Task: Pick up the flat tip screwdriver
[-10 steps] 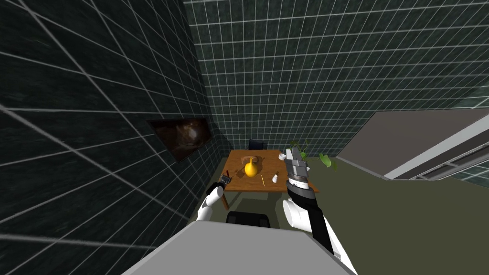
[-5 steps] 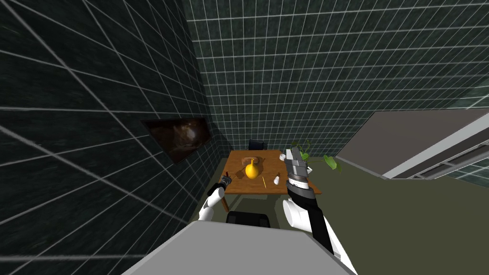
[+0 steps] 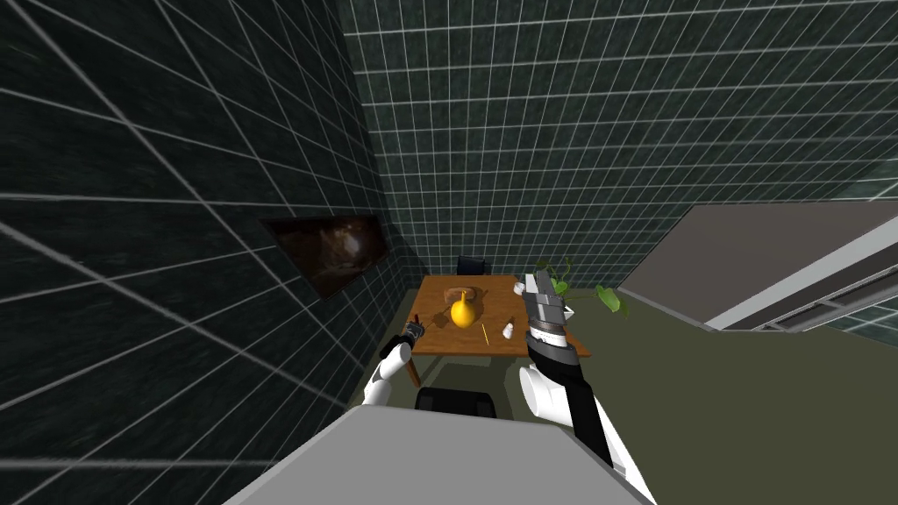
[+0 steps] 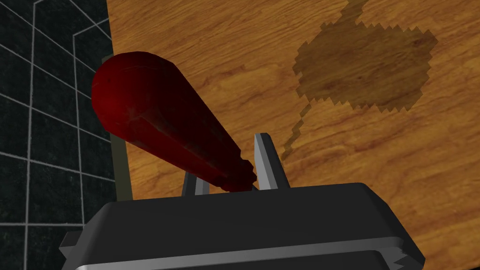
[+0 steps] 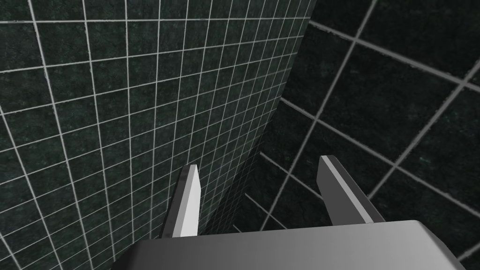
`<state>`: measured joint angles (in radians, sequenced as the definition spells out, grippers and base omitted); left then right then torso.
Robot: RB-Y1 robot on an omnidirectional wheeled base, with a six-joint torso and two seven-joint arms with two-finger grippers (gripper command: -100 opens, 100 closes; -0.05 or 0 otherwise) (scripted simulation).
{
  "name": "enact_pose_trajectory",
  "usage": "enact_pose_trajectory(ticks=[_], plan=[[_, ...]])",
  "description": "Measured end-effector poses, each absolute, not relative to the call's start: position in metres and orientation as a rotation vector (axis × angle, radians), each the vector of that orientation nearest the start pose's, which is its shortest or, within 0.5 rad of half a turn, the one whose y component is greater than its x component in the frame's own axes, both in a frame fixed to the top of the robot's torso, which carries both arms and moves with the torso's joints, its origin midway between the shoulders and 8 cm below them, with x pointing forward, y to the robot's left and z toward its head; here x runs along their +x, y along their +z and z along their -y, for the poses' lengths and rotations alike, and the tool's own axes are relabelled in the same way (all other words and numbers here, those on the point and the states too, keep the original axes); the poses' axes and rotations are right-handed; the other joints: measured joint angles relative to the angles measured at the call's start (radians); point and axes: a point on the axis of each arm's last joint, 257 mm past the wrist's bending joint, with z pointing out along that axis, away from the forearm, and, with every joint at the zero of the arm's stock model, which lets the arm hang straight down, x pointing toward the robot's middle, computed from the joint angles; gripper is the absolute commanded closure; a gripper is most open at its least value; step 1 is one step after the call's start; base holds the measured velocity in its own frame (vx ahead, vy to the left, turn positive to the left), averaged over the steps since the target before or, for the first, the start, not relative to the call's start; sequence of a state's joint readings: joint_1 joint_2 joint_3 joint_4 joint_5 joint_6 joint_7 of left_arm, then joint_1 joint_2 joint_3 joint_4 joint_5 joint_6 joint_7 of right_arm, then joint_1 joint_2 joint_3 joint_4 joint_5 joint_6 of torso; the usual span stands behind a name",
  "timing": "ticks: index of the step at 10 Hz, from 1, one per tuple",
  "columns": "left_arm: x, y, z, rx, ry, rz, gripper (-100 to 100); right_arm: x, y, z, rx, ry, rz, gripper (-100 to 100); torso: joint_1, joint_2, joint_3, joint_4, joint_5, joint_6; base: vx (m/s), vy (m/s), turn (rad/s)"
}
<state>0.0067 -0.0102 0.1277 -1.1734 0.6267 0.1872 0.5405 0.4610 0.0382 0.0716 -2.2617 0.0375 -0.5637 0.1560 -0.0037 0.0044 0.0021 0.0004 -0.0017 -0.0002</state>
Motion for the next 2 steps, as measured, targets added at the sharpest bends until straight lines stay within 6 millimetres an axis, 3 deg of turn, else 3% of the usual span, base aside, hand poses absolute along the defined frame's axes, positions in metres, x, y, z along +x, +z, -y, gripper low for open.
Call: enact_pose_trajectory(ticks=[1,2], plan=[[0.4717,-0.4576,-0.2528,-2.575,-1.438,-0.447,100,0.3419,0.0413,0.2492,0.549,1.235,-0.581,0,-0.002,0.003,0.002,0.001,0.000,0.001,-0.053,-0.032,0.014],[0.4712,-0.4583,-0.2531,-2.578,-1.436,-0.448,0,0.3419,0.0412,0.2492,0.549,1.235,-0.581,0,0.000,0.001,0.001,0.001,0.000,0.001,-0.010,-0.006,-0.001]])
